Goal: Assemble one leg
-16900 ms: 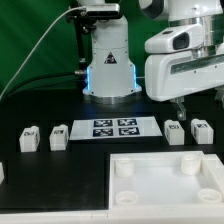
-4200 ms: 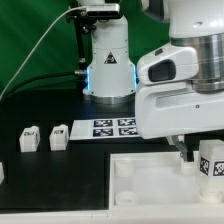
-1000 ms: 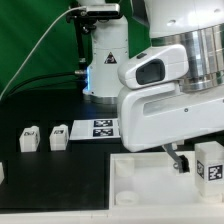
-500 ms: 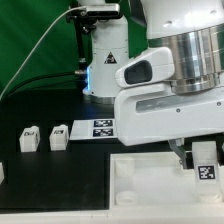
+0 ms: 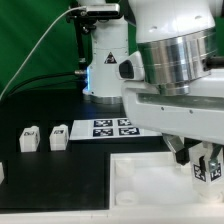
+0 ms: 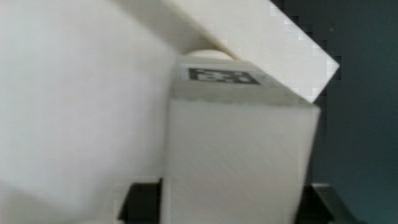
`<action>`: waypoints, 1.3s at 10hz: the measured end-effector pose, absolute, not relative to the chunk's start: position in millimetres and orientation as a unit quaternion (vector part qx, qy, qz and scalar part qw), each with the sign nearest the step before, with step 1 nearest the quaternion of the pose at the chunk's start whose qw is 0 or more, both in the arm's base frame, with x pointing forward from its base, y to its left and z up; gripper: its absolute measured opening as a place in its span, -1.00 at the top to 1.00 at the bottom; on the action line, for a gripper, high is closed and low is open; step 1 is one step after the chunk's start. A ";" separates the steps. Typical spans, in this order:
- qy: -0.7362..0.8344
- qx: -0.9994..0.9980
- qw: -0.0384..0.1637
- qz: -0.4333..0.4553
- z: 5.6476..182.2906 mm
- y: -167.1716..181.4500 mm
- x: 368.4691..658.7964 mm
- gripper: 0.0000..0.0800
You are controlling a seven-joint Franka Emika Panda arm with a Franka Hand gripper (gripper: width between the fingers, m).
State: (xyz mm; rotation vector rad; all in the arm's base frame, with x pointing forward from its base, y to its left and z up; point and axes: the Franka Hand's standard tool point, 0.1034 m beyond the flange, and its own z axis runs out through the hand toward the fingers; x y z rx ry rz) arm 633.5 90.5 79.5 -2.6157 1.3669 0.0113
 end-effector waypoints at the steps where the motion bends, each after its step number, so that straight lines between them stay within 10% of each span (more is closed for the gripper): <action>1: 0.505 -0.858 0.098 0.010 78.9 90.9 630.9 0.26; 6: 0.567 -0.817 0.104 0.023 77.6 95.2 625.5 0.26; 8: 0.450 -0.889 0.087 0.014 80.2 101.8 624.5 -0.49; 13: 0.172 -0.982 0.076 -0.007 80.4 105.2 625.7 -0.62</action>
Offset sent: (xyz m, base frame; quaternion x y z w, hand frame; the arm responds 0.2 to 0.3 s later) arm -0.0030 0.0001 0.0000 0.0093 0.0204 0.0913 0.9956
